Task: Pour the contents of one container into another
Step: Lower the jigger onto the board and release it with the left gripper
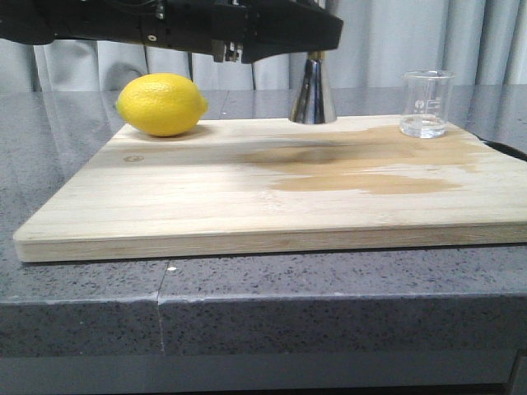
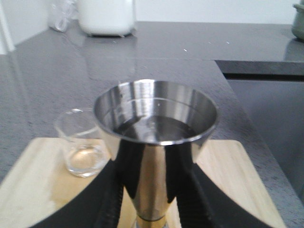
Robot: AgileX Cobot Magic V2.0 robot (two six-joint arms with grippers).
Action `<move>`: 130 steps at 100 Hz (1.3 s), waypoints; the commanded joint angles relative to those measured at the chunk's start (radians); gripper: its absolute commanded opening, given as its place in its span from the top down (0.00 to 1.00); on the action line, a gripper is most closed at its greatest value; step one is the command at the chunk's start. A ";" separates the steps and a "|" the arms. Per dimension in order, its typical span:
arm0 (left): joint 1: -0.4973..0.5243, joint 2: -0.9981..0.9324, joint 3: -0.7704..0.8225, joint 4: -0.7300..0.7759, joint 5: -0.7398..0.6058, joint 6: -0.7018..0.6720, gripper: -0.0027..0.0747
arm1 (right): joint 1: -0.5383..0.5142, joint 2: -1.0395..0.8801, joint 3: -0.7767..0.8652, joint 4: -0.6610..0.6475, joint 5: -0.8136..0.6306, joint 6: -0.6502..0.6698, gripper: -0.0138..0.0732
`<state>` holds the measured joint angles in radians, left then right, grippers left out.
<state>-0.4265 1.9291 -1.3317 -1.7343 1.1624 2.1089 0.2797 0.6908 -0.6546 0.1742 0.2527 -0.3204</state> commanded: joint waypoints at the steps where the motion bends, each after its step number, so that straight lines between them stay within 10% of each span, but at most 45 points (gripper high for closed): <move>1: 0.005 -0.051 -0.028 -0.107 0.084 0.035 0.74 | 0.000 -0.006 -0.025 -0.007 -0.063 -0.009 0.15; 99: 0.005 0.041 -0.028 -0.095 0.078 0.057 0.73 | 0.000 -0.006 -0.025 -0.007 -0.059 -0.009 0.15; 130: 0.007 0.012 -0.028 -0.016 -0.047 0.001 0.37 | 0.000 -0.006 -0.068 0.061 0.057 -0.004 0.15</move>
<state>-0.4217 2.0200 -1.3317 -1.7319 1.1210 2.1540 0.2797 0.6908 -0.6655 0.2124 0.3185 -0.3204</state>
